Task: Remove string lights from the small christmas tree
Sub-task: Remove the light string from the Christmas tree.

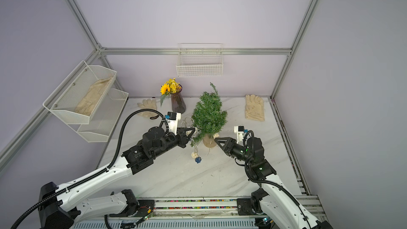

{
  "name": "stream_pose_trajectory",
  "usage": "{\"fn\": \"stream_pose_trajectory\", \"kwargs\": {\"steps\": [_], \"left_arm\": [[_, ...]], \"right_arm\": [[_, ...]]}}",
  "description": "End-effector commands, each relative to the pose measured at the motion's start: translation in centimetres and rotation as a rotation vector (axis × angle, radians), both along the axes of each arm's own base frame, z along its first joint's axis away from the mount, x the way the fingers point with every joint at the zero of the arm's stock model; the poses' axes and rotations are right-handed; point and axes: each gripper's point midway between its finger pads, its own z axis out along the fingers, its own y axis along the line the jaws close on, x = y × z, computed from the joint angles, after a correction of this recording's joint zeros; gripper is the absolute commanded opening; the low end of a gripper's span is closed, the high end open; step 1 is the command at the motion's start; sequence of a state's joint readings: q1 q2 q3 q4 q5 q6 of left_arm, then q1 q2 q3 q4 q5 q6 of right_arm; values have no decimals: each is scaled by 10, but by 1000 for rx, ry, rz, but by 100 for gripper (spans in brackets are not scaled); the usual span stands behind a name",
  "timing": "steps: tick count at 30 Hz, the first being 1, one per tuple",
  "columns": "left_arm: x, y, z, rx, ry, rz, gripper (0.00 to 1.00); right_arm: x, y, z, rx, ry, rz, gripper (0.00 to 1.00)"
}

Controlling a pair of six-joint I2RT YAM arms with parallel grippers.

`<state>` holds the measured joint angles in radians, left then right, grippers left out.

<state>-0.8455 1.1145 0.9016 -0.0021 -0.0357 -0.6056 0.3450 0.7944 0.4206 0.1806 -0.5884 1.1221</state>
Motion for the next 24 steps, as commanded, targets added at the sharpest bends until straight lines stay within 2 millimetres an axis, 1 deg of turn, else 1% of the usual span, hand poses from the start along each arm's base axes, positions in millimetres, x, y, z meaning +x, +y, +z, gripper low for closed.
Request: {"fn": "stream_pose_trajectory", "kwargs": {"steps": [1, 6, 10, 18, 19, 21, 24], "left_arm": [[2, -1, 14, -22, -58, 7, 1], [3, -1, 14, -22, -62, 9, 1], [4, -3, 14, -20, -62, 6, 1], [5, -6, 15, -10, -72, -2, 1], [5, -7, 14, -7, -72, -2, 1], [5, -8, 14, -4, -73, -5, 1], [5, -10, 16, -6, -75, -11, 1]], "right_arm": [[6, 5, 20, 39, -57, -4, 45], [11, 10, 15, 37, -51, 0, 44], [17, 18, 9, 47, -47, 5, 41], [21, 35, 7, 45, -32, 17, 37], [21, 37, 6, 45, -30, 19, 35], [20, 37, 3, 38, -19, 15, 28], [18, 30, 4, 23, -18, -21, 16]]}}
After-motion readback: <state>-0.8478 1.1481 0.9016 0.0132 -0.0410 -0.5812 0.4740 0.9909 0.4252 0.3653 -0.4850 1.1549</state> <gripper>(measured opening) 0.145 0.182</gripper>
